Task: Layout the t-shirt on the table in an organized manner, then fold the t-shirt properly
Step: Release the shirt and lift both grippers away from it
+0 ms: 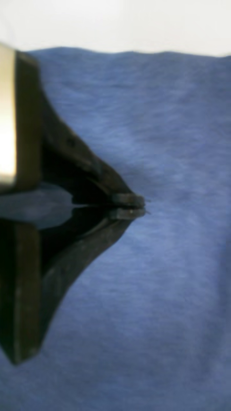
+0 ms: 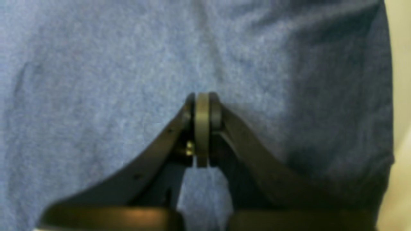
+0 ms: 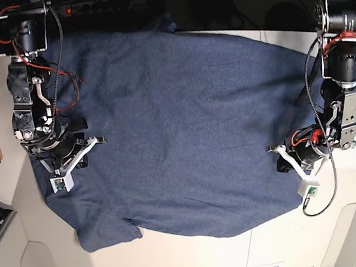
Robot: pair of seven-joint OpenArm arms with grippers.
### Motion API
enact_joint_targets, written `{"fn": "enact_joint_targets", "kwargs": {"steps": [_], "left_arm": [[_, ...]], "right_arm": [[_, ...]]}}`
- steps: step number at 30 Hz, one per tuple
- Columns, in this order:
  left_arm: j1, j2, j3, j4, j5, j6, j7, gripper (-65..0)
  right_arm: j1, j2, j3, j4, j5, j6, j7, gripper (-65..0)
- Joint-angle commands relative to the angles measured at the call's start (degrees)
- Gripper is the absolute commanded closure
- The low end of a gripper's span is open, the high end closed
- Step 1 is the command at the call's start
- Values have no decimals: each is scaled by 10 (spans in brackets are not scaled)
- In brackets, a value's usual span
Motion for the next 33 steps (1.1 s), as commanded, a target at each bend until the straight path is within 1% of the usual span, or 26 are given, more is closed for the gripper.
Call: {"fn": "enact_joint_targets", "kwargs": {"steps": [1, 4, 8, 10, 15, 17, 19, 21, 22, 24, 26, 28, 30, 33], "left_arm": [[-28, 4, -1, -5, -7, -14, -12, 0], [-60, 24, -1, -35, -7, -21, -12, 0], [-78, 41, -1, -50, -5, -27, -12, 0], [-79, 45, -1, -50, -2, -29, -12, 0], [-73, 51, -1, -51, 15, -28, -3, 0], [-68, 51, -1, -55, 28, -28, -3, 0], [-66, 51, -1, -73, 56, -21, -15, 0], [-66, 51, -1, -97, 84, 4, -38, 0], [-66, 50, -1, -110, 96, 11, -48, 0], [-67, 49, -1, -133, 114, 17, -64, 0], [-68, 50, -1, -148, 126, 29, -68, 0], [-68, 50, -1, -153, 129, 41, -68, 0], [-68, 48, -1, -153, 131, 49, -65, 0], [-77, 48, -1, -153, 138, 49, -63, 0]], "right_arm": [[12, 3, 2, 11, -3, -12, 14, 0], [12, 3, 2, 11, -50, -59, 20, 0], [11, 3, 2, 11, -128, -144, 20, 0], [9, 3, 2, 11, -155, -167, 19, 0], [7, 3, 2, 10, -165, -169, -18, 0], [3, 3, 2, 8, -165, -169, -20, 0], [-4, 3, 2, 1, -165, -169, -1, 0], [-5, 4, 2, -23, -165, -169, 17, 0], [-3, 4, 2, -40, -165, -169, 25, 0], [3, 3, 2, -81, -165, -168, 40, 0], [16, 3, 2, -127, -165, -163, 58, 0], [34, 3, 2, -177, -165, -147, 86, 0], [57, 3, 2, -223, -165, -142, 108, 0], [100, 3, 2, -287, -165, -141, 137, 0]]}}
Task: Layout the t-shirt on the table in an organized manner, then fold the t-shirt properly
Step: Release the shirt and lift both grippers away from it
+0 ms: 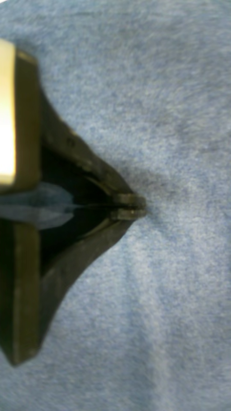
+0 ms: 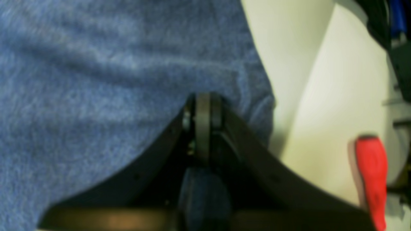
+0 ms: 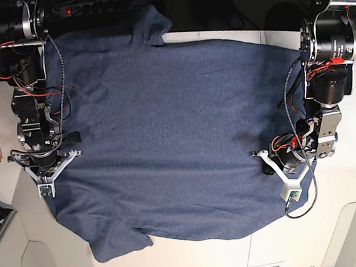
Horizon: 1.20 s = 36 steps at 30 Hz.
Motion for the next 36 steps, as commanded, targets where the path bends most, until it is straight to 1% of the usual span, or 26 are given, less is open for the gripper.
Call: {"fn": "enact_joint_targets", "kwargs": {"steps": [1, 3, 7, 10, 13, 16, 17, 18, 19, 20, 21, 22, 23, 24, 26, 28, 30, 31, 32, 34, 36], "left_arm": [[-15, -8, -1, 2, 16, 14, 15, 0], [-26, -8, -1, 2, 16, 22, 15, 0], [-45, -8, -1, 2, 16, 52, 9, 0], [-52, -10, -1, 2, 16, 53, -11, 0], [-51, -17, -1, 2, 16, 52, -38, 0], [-51, -39, -1, 3, 5, 54, -66, 0], [-51, -49, -3, 7, -5, 68, -67, 0], [-50, -59, -6, 10, -18, 88, -66, 0], [-50, -70, -12, 15, -29, 112, -66, 0], [-49, -80, -21, 19, -37, 129, -62, 0], [-48, -91, -34, 24, -43, 137, -54, 0], [-48, -102, -50, 29, -50, 136, -41, 0], [-48, -111, -69, 33, -64, 123, -22, 0], [-48, -121, -89, 38, -81, 93, -3, 0], [-46, -138, -133, 42, -124, 17, 35, -3], [-40, -152, -175, 42, -186, -60, 70, -90], [-28, -163, -212, 42, -253, -117, 112, -168], [-21, -165, -229, 42, -294, -136, 139, -194], [-13, -164, -244, 42, -335, -136, 169, -210], [6, -160, -264, 42, -425, -136, 229, -214], [26, -154, -266, 42, -512, -136, 284, -214]], "right_arm": [[16, 1, 1, -22, 5, 12, -30, 0], [46, 1, 1, -51, 5, 12, -16, 0], [92, 1, 1, -72, 5, 16, -11, 0], [110, 1, 1, -71, 21, 21, 5, 0], [117, 1, 1, -66, 38, 20, 45, 0], [115, 2, 1, -39, 39, 21, 42, 0], [113, 3, 1, -25, 45, 21, 32, -22], [109, 5, 2, -7, 51, 21, 20, -94], [105, 8, 2, 12, 56, 23, 3, -149], [99, 12, 2, 33, 58, 23, -15, -173], [92, 16, 2, 59, 59, 23, -35, -175], [81, 22, 3, 88, 57, 23, -50, -174], [68, 29, 5, 120, 56, 21, -60, -174], [52, 35, 9, 155, 57, 19, -66, -173], [16, 46, 23, 225, 57, 21, -84, -173], [-21, 56, 45, 291, 75, 35, -111, -169], [-63, 63, 74, 346, 114, 72, -132, -169], [-84, 65, 92, 369, 143, 96, -141, -169], [-105, 67, 110, 386, 180, 127, -152, -169], [-144, 66, 147, 407, 264, 193, -186, -169], [-181, 66, 178, 410, 366, 256, -235, -169]]}}
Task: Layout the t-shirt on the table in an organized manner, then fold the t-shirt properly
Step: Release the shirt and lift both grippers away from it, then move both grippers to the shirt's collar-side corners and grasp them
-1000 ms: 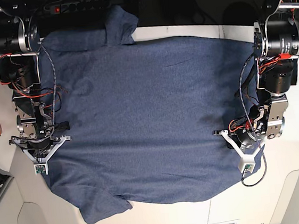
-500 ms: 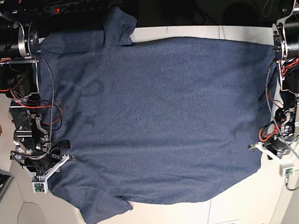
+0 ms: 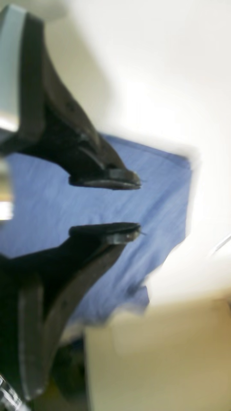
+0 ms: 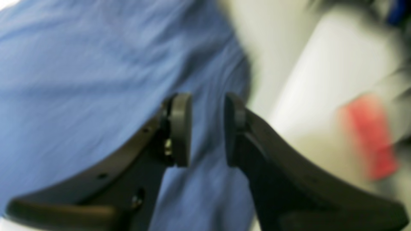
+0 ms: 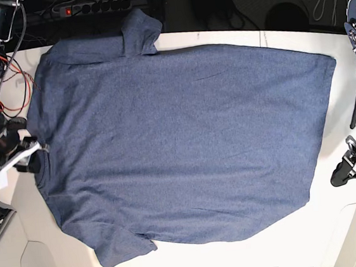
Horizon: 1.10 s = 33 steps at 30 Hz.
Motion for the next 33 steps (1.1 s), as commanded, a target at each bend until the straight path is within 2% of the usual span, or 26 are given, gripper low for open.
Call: {"fn": "enact_joint_targets", "kwargs": {"steps": [1, 3, 5, 7, 9, 13, 18, 24, 33], "left_arm": [[-8, -5, -1, 9, -45, -9, 19, -214], [7, 10, -1, 10, -110, -9, 78, -214], [22, 30, -1, 21, -171, -9, 144, -214], [40, 53, -1, 45, -226, -9, 196, -214], [59, 77, -1, 80, -247, -9, 219, -214], [92, 124, -1, 154, -246, -9, 220, -214], [112, 165, -1, 210, -207, -9, 198, -216], [114, 174, 0, 213, -182, -9, 186, -216], [116, 174, 0, 213, -182, -9, 186, -216]], "right_arm": [[-11, 8, 15, 11, 48, 28, -7, -169], [-51, 8, 39, 11, 136, 69, -49, -170], [-88, 8, 64, 11, 201, 81, -68, -170], [-120, 8, 94, 11, 238, 87, -79, -204], [-143, 9, 126, 11, 248, 88, -89, -257], [-182, 9, 171, 11, 287, 88, -101, -276], [-209, 3, 169, 10, 303, 88, -104, -276], [-211, -21, 168, 4, 279, 87, -106, -276], [-212, -29, 165, -48, 234, 80, -71, -275]]}}
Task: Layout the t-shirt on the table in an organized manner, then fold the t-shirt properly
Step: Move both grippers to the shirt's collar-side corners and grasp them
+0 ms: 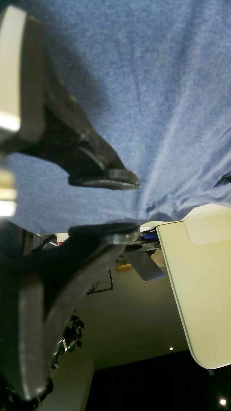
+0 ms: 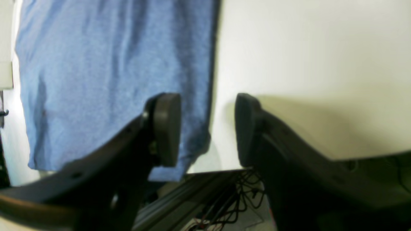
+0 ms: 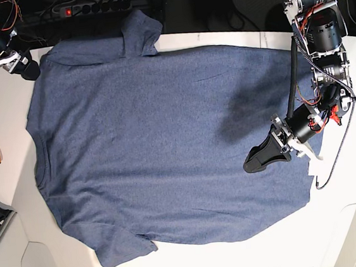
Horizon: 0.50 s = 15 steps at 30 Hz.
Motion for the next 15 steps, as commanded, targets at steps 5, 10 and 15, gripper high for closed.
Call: {"fn": "enact_joint_targets", "kwargs": {"steps": [5, 10, 15], "left_arm": [[-12, -7, -1, 10, -16, -7, -9, -216], [-12, -7, -1, 10, -15, -7, -10, -216], [-12, -16, -1, 10, 21, -7, -34, -216]], "right_arm": [[0, 4, -13, -15, 7, 3, 5, -274], [0, 4, -59, -22, -11, 3, 7, -274], [0, 4, -64, -22, -23, 3, 11, -273]]}}
